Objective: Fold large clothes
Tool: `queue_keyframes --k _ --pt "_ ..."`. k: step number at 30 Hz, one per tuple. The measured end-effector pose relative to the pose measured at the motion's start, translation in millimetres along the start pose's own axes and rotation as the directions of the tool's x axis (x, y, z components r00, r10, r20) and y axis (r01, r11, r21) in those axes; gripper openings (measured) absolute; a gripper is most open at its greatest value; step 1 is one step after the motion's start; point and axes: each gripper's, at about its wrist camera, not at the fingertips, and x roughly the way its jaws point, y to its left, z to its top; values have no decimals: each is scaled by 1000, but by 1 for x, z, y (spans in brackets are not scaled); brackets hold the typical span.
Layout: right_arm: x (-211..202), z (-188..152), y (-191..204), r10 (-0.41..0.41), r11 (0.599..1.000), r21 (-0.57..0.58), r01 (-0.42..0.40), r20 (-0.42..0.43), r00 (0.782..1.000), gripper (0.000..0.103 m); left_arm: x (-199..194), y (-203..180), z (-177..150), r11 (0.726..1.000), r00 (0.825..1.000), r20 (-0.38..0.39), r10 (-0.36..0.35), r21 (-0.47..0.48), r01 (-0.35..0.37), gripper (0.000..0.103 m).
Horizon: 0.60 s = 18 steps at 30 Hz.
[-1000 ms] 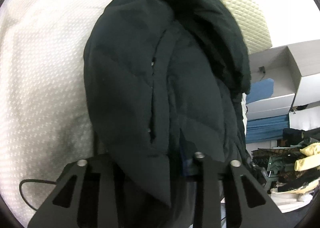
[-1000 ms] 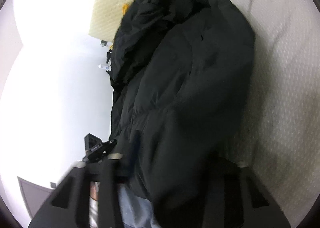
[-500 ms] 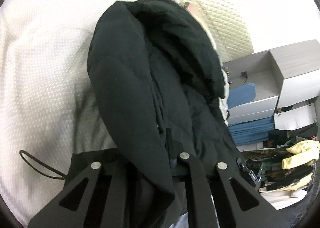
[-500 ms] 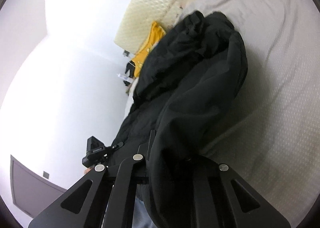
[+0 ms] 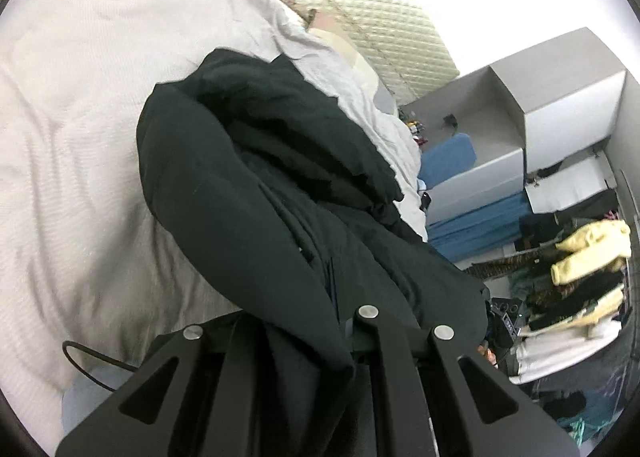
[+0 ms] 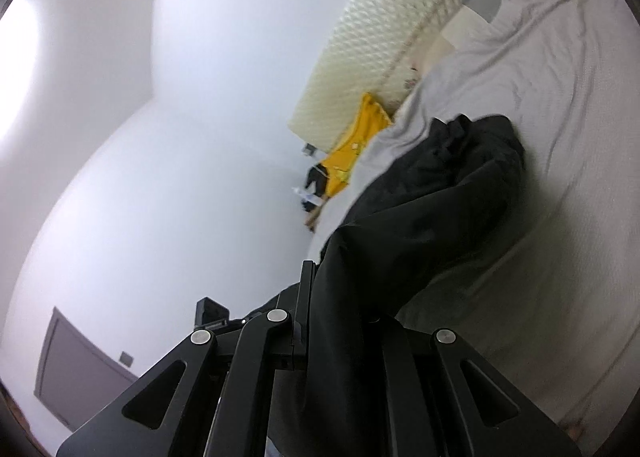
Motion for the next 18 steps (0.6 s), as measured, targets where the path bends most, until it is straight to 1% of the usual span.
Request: queue_keyframes --k 2,4,7,12,14,18 --pt "-13 -15 14 22 1000 -12 -22 3 1000 6 -18 -6 -12 1000 1000 3 -3 22 3 8" --pt "-21 -24 25 32 999 -16 -32 5 999 6 -30 -11 -23 999 1000 3 -8 33 8 8" --pt "-45 -45 44 46 999 -30 -46 13 999 6 -48 -18 -41 999 1000 4 -17 39 17 8" --pt "-72 -72 70 41 998 -40 -40 29 999 6 -68 -25 -66 999 999 2 -35 29 35 8" --pt "-78 -77 77 28 999 -47 -26 35 999 6 -72 -28 -73 999 999 1 -34 35 34 8" --pt "-70 -68 73 8 999 -37 -6 52 999 6 -71 -34 -72 999 1000 -6 -29 35 29 8"
